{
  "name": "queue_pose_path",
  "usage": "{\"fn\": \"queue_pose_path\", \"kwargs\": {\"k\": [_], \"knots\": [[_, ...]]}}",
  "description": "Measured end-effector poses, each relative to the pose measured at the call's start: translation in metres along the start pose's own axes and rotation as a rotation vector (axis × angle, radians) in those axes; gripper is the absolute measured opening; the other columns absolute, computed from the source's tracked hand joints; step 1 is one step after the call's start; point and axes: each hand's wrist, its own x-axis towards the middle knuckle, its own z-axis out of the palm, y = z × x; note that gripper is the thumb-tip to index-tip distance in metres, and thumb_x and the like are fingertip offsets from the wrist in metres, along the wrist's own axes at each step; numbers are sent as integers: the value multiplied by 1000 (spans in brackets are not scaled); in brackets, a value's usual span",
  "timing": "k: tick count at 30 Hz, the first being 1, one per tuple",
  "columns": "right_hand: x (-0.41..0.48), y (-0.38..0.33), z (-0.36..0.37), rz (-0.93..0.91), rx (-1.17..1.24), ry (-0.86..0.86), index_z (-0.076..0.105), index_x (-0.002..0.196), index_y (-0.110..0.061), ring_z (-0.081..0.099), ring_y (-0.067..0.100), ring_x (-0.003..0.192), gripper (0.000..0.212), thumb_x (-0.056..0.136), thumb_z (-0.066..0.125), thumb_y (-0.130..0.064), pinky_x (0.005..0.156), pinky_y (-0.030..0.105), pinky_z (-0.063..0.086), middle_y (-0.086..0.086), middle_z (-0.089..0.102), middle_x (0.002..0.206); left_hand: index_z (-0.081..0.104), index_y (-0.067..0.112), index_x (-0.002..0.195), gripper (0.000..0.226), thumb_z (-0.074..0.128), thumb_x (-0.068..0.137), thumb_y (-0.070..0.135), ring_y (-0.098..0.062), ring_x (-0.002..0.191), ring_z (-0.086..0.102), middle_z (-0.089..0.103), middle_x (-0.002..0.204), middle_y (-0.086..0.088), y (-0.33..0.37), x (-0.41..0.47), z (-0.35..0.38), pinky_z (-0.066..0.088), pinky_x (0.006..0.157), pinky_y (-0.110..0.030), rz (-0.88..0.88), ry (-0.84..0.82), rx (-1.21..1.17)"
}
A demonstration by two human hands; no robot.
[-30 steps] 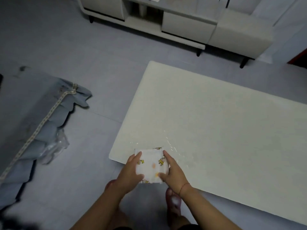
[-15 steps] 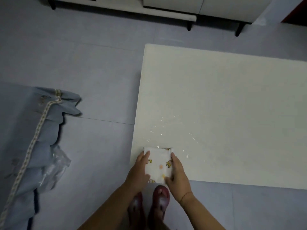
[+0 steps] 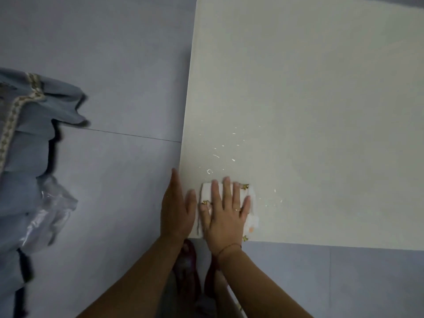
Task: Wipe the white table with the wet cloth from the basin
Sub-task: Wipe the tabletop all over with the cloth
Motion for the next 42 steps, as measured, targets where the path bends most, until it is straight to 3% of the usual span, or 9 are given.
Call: {"fn": "queue_pose_path", "kwargs": {"k": [4, 12, 19, 23, 26, 32, 38, 40, 42], "knots": [[4, -9, 22, 31, -79, 80, 16, 152, -21, 7, 33, 146, 64, 96, 17, -52, 114, 56, 5, 8, 9, 159, -6, 39, 148, 64, 14, 92, 61, -2, 138, 17, 7, 154, 18, -9, 0, 8, 17, 111, -24, 89, 48, -42], [13, 33, 14, -675, -252, -2, 24, 149, -23, 12, 28, 146, 63, 93, 34, -50, 117, 56, 11, 3, 18, 158, 13, 11, 152, 63, 25, 96, 40, -4, 145, 14, 16, 159, -5, -10, -3, 3, 13, 113, -9, 209, 54, -46], [52, 19, 7, 160, -41, 242, 12, 151, -28, -4, 33, 146, 64, 94, 20, -56, 113, 62, -4, 8, 2, 160, 16, 4, 150, 65, 28, 93, 31, 2, 136, 17, 20, 157, -12, -6, -1, 4, 17, 106, -2, 201, 77, -32], [33, -15, 25, -270, -124, 152, 19, 151, -26, 6, 36, 146, 57, 98, 25, -46, 113, 63, 8, 9, 13, 159, 13, 20, 148, 58, 21, 93, 38, -24, 131, 44, 29, 154, -11, -6, -5, 1, 41, 97, -27, 136, 95, -93], [57, 21, 5, -571, -245, 138, 27, 148, -30, 15, 34, 145, 53, 98, 28, -45, 113, 62, 15, 8, 20, 157, 17, 14, 147, 60, 21, 90, 33, -32, 124, 52, 33, 152, -15, 0, -6, 1, 42, 92, -30, 110, 109, -60], [110, 20, -15, 240, 9, 252, 10, 151, -35, -7, 31, 147, 58, 97, 26, -52, 113, 61, -8, 7, -1, 161, 22, 4, 149, 66, 22, 89, 31, -34, 109, 61, 35, 151, -16, 7, -4, 0, 43, 82, -23, 47, 59, 51], [90, -15, -4, -443, -208, 125, 21, 150, -29, 9, 34, 146, 56, 97, 22, -47, 115, 61, 4, 7, 14, 159, 21, 3, 149, 66, 23, 90, 32, -36, 111, 61, 35, 151, -18, 8, -3, -2, 49, 76, -30, 36, -5, 73], [111, 10, -17, -418, -244, 138, 17, 150, -34, 5, 31, 147, 54, 98, 24, -45, 114, 58, -4, 7, 7, 160, 22, 2, 149, 64, 30, 89, 25, -37, 102, 64, 38, 149, -19, 8, -3, -2, 53, 69, -32, 20, -17, 91], [134, 27, -28, -88, -123, 181, 9, 150, -38, -6, 27, 147, 53, 99, 23, -47, 112, 57, -12, 7, -4, 161, 20, 3, 149, 65, 36, 89, 22, -35, 94, 66, 36, 150, -18, 8, -3, -2, 53, 64, -31, 6, -27, 114]]}}
